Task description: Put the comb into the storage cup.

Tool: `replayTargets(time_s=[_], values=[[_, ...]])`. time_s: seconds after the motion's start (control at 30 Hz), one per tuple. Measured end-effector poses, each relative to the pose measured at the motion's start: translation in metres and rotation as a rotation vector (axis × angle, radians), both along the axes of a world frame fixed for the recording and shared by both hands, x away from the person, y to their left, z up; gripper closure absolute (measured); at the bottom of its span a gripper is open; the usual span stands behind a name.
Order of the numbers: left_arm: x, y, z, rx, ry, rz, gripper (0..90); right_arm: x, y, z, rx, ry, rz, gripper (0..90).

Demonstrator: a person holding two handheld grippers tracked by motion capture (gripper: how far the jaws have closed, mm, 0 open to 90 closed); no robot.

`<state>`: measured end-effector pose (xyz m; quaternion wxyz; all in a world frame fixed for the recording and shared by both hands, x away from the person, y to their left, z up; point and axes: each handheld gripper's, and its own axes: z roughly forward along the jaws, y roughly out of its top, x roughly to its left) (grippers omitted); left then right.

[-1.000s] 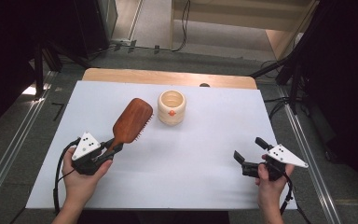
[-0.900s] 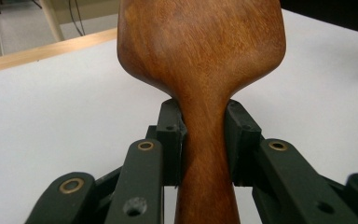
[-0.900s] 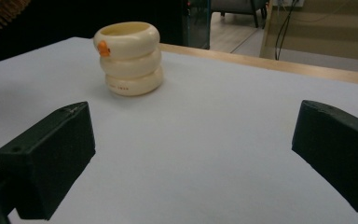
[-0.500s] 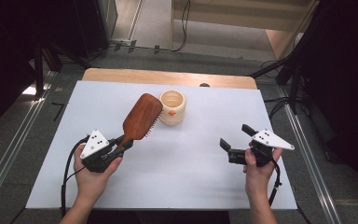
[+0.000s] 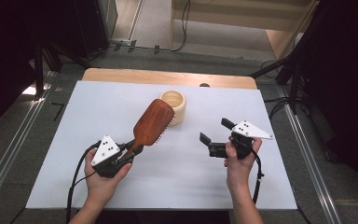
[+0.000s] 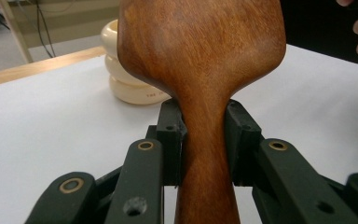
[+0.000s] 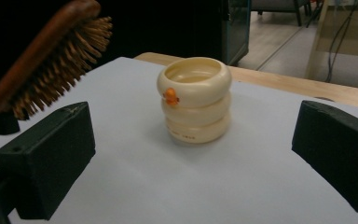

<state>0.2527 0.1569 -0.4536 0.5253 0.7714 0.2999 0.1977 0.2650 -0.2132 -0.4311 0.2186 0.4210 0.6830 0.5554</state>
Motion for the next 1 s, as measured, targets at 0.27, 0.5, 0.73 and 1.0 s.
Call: replayTargets(time_s=[0.27,0.5,0.73,1.0], values=[[-0.007,-0.013,-0.005,-0.019,-0.015,-0.028,71.8,0.0,0.021,-0.002,0.052,0.047,0.052,0.0],[-0.012,-0.022,-0.01,-0.017,-0.031,-0.045,71.8,-0.005,0.038,0.001,0.087,0.066,0.085,0.0],[-0.016,-0.03,-0.014,-0.011,-0.046,-0.064,71.8,-0.004,0.051,-0.006,0.169,0.136,0.108,0.0],[-0.019,-0.037,-0.017,-0.006,-0.058,-0.063,71.8,-0.01,0.064,-0.002,0.222,0.161,0.132,0.0]])
